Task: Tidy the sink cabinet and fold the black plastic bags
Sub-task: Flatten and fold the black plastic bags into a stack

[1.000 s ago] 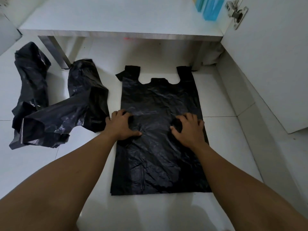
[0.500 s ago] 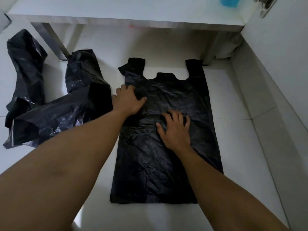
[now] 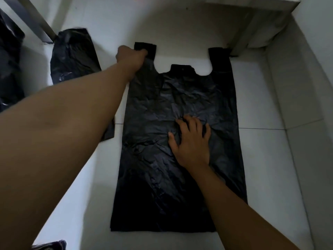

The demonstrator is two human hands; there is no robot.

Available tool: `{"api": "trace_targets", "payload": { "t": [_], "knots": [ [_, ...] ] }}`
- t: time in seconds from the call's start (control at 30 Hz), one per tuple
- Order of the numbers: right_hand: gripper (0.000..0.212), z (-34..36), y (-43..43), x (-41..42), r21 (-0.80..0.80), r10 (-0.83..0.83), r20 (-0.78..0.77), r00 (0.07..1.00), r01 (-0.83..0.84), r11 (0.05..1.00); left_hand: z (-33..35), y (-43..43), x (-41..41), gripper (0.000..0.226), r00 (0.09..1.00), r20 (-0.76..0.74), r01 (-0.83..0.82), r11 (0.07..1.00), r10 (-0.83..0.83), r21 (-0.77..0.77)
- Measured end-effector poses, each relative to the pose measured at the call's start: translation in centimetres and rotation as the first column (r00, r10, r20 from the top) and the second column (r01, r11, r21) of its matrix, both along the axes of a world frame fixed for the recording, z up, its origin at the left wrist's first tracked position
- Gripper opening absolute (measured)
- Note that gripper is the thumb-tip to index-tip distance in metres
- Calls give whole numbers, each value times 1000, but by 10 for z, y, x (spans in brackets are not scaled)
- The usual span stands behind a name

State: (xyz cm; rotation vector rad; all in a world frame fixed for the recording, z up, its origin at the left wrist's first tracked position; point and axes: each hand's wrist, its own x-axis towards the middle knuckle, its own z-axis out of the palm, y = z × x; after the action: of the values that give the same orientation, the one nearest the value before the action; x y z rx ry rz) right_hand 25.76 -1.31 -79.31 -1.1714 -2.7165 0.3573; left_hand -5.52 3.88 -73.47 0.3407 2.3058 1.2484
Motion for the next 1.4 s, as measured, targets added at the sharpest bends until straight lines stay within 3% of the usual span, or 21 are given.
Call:
{"api": "trace_targets", "payload": {
  "t": [0.13, 0.27, 0.33, 0.4, 0.53, 0.63, 0.7, 0.77, 0.87, 1.0, 1.17, 1.3, 1.4],
  "knots": [
    [48, 0, 0, 1, 5, 0, -8, 1000, 0, 1000, 5, 6, -21, 23, 991, -123, 56, 994, -44, 97],
    [48, 1, 0, 0, 8, -6, 2, 1000, 6, 1000, 8, 8, -40, 54, 991, -68, 130, 976, -120, 172],
    [48, 1, 0, 0, 8, -4, 2, 1000, 4, 1000, 9, 6, -42, 71, 978, -83, 201, 974, -193, 102],
    [48, 1, 0, 0, 0, 1, 2, 1000, -1, 1000, 12, -3, -35, 75, 936, -264, 237, 971, -233, -14],
    [49, 3, 0, 0, -30, 8, -18, 1000, -8, 1000, 15, -43, 18, 68, 767, -507, 351, 919, -393, -182],
    [51, 7, -1, 0, -49, 2, -37, 999, -4, 999, 7, -97, 89, 48, 544, -605, 409, 813, -581, -414],
    [50, 11, 1, 0, -72, 9, -41, 999, -12, 997, -4, -139, 132, 41, 423, -679, 366, 798, -601, -479],
    [51, 13, 1, 2, -110, 11, -55, 998, -17, 994, -18, -176, 164, 41, 418, -700, 331, 815, -578, -475],
    [49, 19, 8, 3, -217, -2, -60, 998, -11, 976, -38, -206, 194, 54, 430, -609, 388, 745, -667, -542],
    [48, 51, 25, 0, -397, 81, 54, 995, -53, 916, -44, -211, 198, 64, 437, -548, 417, 701, -713, -579],
    [31, 47, -21, 27, -87, 48, -40, 998, -52, 995, -37, -212, 197, 70, 388, -555, 420, 677, -736, -604],
    [29, 14, -56, 46, -19, 41, 28, 999, -41, 999, -40, -225, 209, 64, 363, -636, 436, 727, -681, -530],
    [35, 8, -61, 51, -3, 38, -2, 999, -38, 999, -53, -233, 216, 73, 395, -585, 460, 704, -709, -542]
  ]
}}
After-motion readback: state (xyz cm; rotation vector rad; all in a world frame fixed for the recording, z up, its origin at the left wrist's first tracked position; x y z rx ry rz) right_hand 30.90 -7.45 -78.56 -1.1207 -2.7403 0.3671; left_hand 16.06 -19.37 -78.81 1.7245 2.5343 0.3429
